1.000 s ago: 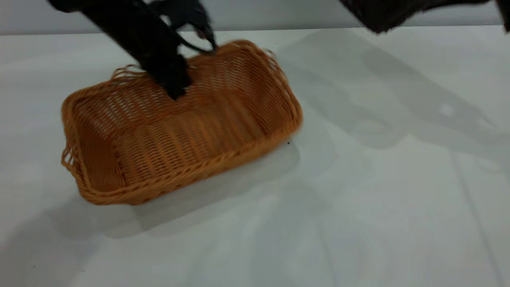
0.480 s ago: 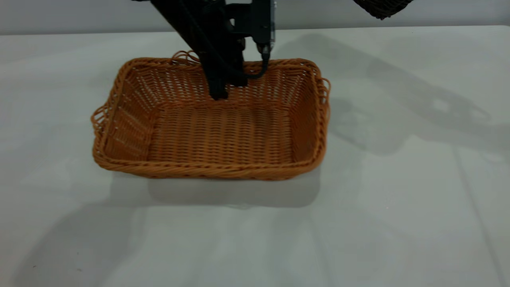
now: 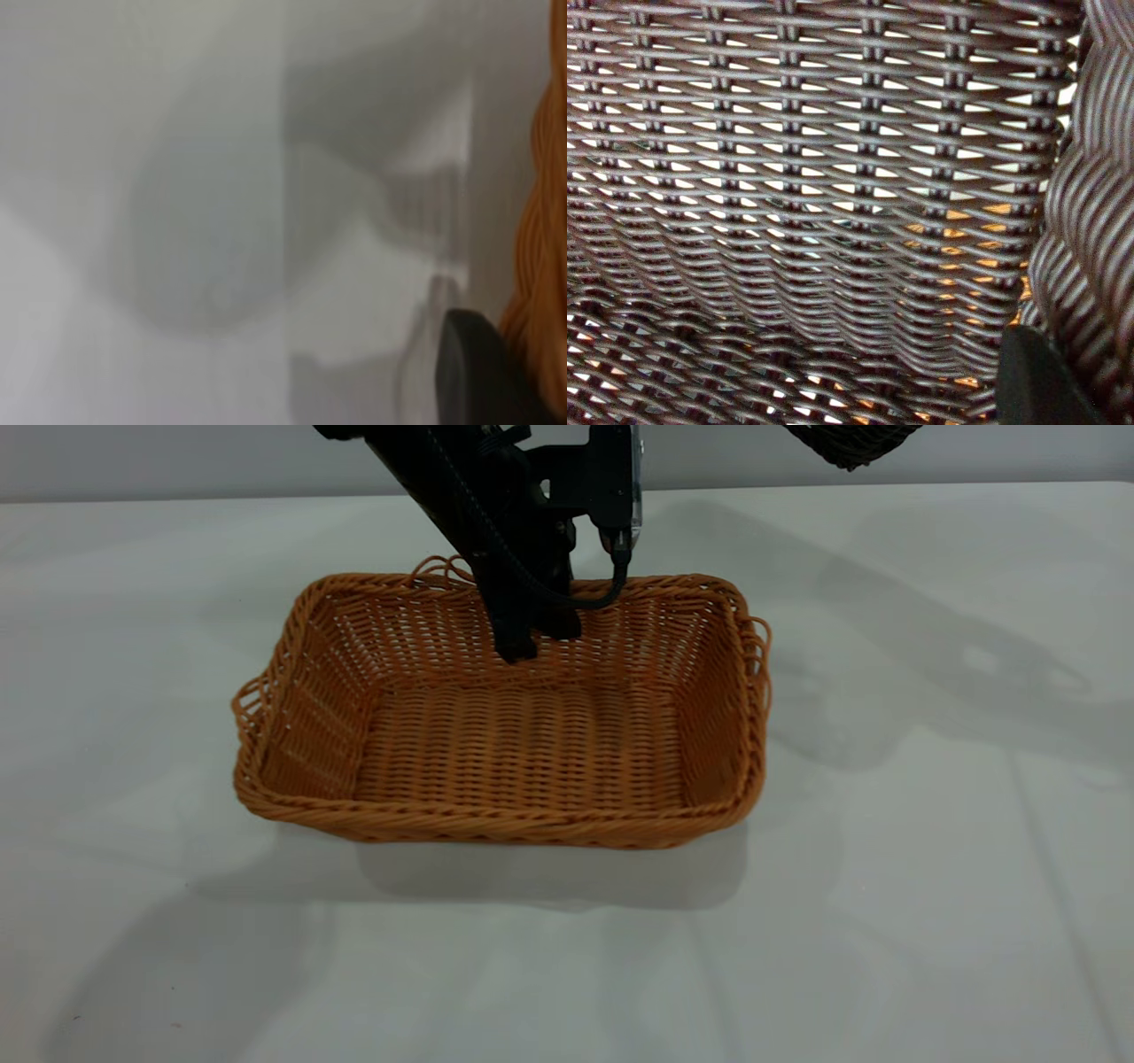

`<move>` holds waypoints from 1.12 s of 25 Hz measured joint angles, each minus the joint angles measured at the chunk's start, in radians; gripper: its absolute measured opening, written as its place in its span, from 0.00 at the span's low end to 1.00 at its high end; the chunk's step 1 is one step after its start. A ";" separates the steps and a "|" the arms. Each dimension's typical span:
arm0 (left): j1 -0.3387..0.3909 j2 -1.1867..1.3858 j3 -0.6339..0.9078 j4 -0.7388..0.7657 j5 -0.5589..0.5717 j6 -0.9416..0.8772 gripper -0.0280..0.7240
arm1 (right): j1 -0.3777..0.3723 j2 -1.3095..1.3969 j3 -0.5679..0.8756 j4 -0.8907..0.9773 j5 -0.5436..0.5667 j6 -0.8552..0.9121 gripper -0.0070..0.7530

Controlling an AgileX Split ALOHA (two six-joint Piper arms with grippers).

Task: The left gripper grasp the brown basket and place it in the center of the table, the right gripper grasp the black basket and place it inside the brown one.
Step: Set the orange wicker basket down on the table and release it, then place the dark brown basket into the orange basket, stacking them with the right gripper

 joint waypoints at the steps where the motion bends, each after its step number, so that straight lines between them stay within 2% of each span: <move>1: 0.000 0.003 0.000 -0.029 -0.002 0.013 0.27 | 0.000 0.000 0.000 0.000 0.002 0.000 0.12; 7: -0.002 0.005 0.000 -0.206 -0.006 0.083 0.61 | -0.010 0.000 0.000 0.014 0.021 -0.004 0.12; 10: -0.002 -0.027 0.000 -0.221 0.034 0.092 0.70 | -0.041 0.000 0.000 0.027 0.042 -0.008 0.12; 14: -0.002 -0.138 0.000 -0.205 0.173 0.079 0.71 | -0.115 0.000 0.000 0.068 0.063 -0.010 0.12; 17: -0.002 -0.251 0.000 -0.158 0.332 0.034 0.69 | -0.162 0.000 0.000 0.088 0.066 -0.010 0.12; 20: -0.002 -0.376 0.000 -0.083 0.500 -0.048 0.66 | -0.167 0.000 -0.003 0.076 0.066 -0.010 0.12; 23: -0.002 -0.498 0.000 -0.019 0.657 -0.130 0.64 | -0.111 0.000 -0.004 0.011 0.066 -0.005 0.12; 26: -0.002 -0.621 0.000 0.018 0.750 -0.181 0.62 | 0.000 0.004 -0.005 -0.102 0.066 0.007 0.12; 28: -0.002 -0.701 0.000 0.037 0.773 -0.189 0.61 | 0.095 0.015 -0.005 -0.168 0.061 0.027 0.12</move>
